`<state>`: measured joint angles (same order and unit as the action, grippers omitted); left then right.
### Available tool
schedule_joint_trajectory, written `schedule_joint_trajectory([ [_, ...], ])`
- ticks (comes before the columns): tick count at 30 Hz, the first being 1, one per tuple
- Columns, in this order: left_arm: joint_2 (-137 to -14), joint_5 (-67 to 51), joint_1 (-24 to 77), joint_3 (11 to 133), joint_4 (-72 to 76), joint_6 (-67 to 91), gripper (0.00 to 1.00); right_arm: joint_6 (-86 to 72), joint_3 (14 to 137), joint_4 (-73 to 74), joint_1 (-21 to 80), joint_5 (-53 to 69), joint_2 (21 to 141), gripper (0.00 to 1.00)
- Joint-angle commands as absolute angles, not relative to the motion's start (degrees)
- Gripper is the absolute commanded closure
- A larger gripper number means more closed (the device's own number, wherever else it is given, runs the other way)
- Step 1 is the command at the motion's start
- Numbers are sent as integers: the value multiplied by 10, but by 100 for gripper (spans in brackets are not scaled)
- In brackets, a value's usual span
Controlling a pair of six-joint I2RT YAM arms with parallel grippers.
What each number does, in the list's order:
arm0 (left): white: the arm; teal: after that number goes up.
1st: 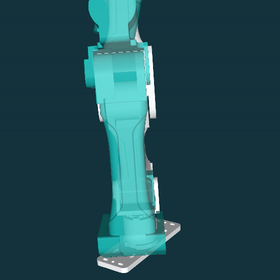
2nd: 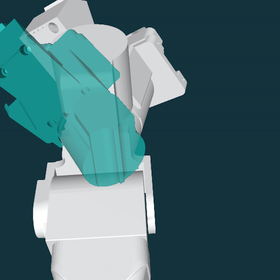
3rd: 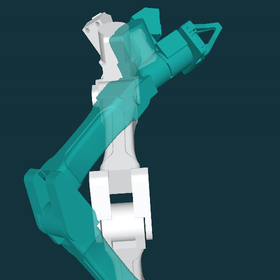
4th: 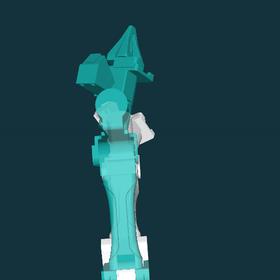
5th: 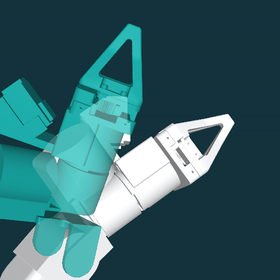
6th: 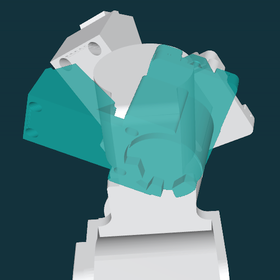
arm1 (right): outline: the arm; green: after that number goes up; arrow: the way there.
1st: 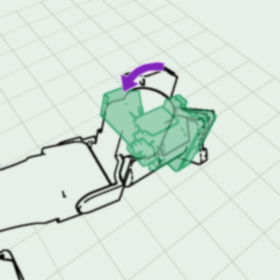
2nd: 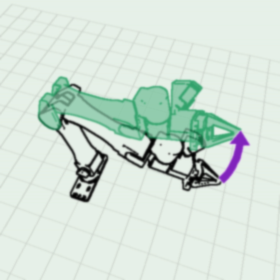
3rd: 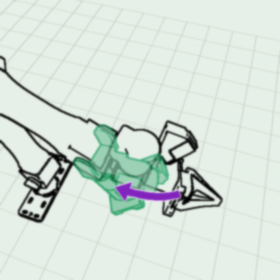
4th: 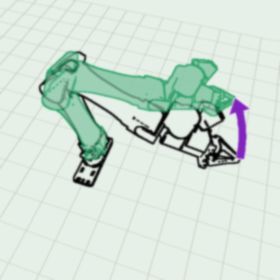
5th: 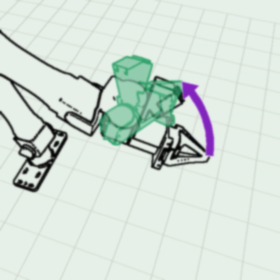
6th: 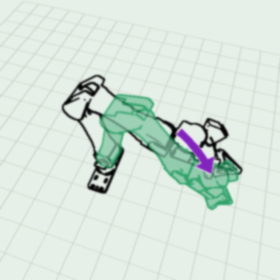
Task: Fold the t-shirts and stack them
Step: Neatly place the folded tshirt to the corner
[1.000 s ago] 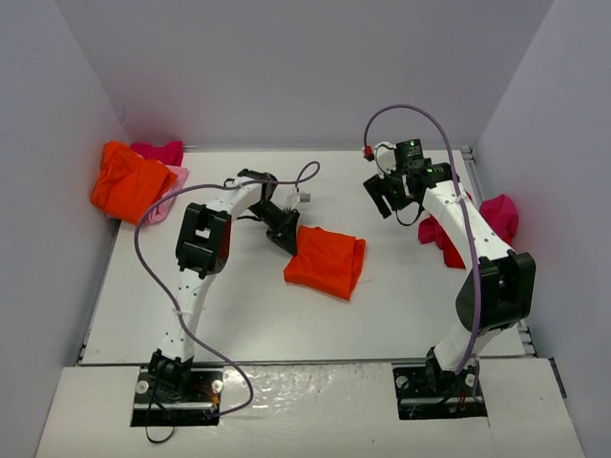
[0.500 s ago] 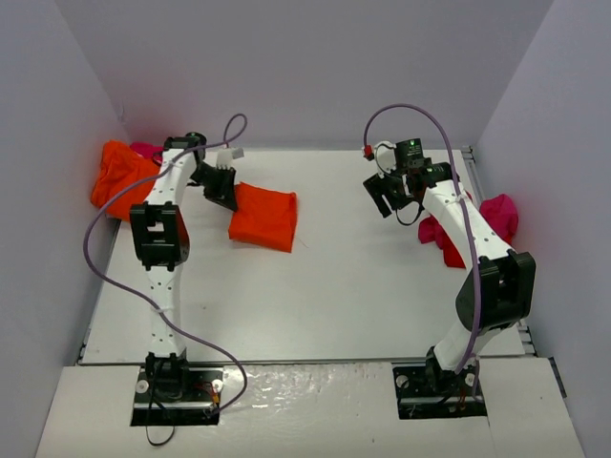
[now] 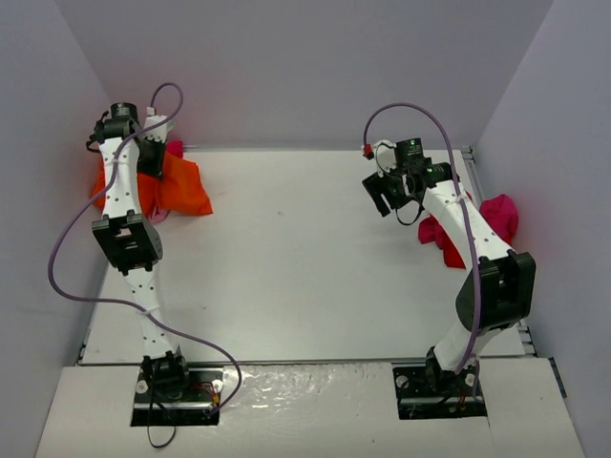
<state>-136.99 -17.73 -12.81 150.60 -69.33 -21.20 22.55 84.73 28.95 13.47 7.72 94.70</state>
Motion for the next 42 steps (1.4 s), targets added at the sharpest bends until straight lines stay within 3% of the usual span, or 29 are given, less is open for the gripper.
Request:
schedule_joint_trajectory([
  [1,-1323,-27,-166,1510,-637,-247,100,229,843,262,134,93,934,36],
  [8,-1356,128,-227,1525,-534,-271,100,237,827,260,135,104,933,36],
  [12,-1332,128,-232,1474,-497,-261,95,247,812,258,134,104,932,35],
  [14,-1299,109,-235,1430,-460,-231,81,248,808,255,134,105,932,35],
  [15,-1290,88,-235,1422,-453,-224,62,249,808,256,134,106,933,35],
  [19,-1248,43,-235,1415,-437,-179,48,248,817,256,135,103,931,35],
  [23,-1183,-29,-235,1405,-414,-143,26,248,826,257,135,95,917,33],
  [31,-1048,-137,-221,1323,-356,-94,25,246,820,233,135,95,888,34],
  [42,-824,-206,-57,829,-188,-111,27,202,716,132,108,-18,872,30],
])
